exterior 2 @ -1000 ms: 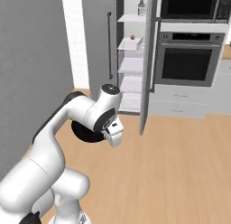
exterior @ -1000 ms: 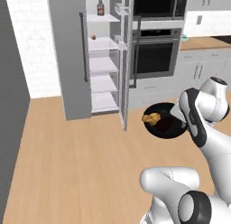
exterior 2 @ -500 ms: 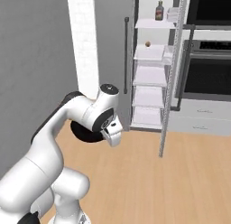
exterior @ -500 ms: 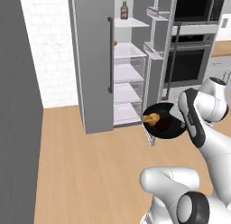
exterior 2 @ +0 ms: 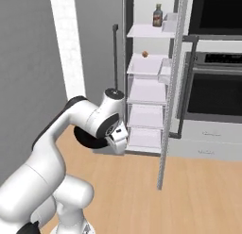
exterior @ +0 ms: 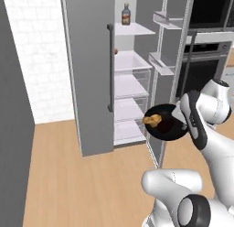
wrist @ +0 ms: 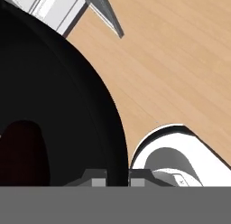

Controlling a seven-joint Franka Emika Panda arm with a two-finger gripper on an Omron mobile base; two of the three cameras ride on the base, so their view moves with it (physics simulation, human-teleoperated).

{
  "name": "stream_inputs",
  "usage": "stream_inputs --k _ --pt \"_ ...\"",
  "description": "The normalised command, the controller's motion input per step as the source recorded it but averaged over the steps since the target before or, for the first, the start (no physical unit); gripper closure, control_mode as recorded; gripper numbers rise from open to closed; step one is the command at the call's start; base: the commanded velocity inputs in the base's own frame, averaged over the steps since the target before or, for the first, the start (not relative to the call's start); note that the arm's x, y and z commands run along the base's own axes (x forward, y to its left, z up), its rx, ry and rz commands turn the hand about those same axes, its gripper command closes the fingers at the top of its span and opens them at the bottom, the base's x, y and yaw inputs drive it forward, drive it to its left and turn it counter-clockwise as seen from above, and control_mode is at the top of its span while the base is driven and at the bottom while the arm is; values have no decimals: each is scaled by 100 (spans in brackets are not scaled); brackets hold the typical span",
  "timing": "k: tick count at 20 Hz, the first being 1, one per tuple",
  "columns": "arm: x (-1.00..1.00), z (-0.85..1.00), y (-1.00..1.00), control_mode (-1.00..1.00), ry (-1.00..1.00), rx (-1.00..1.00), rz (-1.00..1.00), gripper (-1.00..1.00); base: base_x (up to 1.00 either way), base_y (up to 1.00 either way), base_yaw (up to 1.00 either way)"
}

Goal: Pick the chicken drumstick and avocado from their plates and place them in the bowl. Then put the bowl in the fridge.

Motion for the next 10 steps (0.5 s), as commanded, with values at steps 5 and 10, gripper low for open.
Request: stream_inputs --k 5,10 --pt "0 0 0 100 0 0 0 100 100 -6 0" --pt "0 0 0 100 0 0 0 100 81 -1 0"
